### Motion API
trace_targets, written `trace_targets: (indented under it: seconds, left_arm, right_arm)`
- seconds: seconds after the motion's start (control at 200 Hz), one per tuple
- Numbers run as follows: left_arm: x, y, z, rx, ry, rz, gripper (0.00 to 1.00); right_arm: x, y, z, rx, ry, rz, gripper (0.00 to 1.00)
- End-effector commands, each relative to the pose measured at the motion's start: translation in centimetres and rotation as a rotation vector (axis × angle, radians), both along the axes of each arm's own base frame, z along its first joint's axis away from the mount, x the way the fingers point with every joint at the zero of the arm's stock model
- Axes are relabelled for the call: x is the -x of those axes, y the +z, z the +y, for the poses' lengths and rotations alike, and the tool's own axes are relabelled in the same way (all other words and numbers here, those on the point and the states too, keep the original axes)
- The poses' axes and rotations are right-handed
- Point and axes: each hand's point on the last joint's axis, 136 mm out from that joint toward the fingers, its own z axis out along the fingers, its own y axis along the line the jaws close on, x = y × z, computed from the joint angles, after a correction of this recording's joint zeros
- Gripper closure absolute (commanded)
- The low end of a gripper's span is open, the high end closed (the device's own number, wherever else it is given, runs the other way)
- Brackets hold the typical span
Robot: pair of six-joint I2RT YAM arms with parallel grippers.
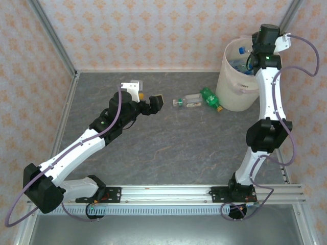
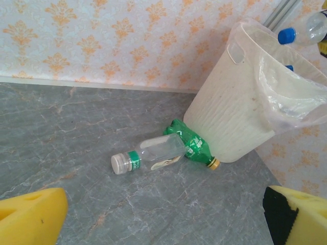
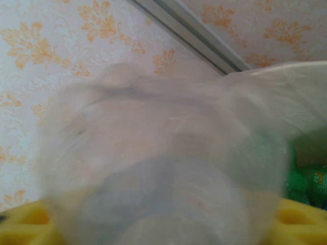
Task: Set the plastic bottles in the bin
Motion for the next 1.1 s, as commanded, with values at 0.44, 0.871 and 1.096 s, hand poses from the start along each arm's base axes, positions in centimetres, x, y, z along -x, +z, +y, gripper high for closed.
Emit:
trace_targets:
  seconds: [0.44, 0.871, 1.096]
  left_arm:
    - [-0.3, 0.8, 0.2, -0.008, 0.01, -0.011, 0.01]
    - [-0.8, -1.6, -0.8, -0.021, -0.02, 0.061, 0.01]
    - [-1.8, -3.7, -2.0, -0.009, -0.035, 0.125, 0.01]
  right_arm:
    - [2.7, 4.5, 0.3, 0.069, 0.031, -0.032, 0.02]
    - [10.3, 6.5, 2.9, 0.102, 0.153, -0.056, 0.0]
    - [15.3, 5.5, 5.1, 0.14, 0.263, -0.059, 0.0]
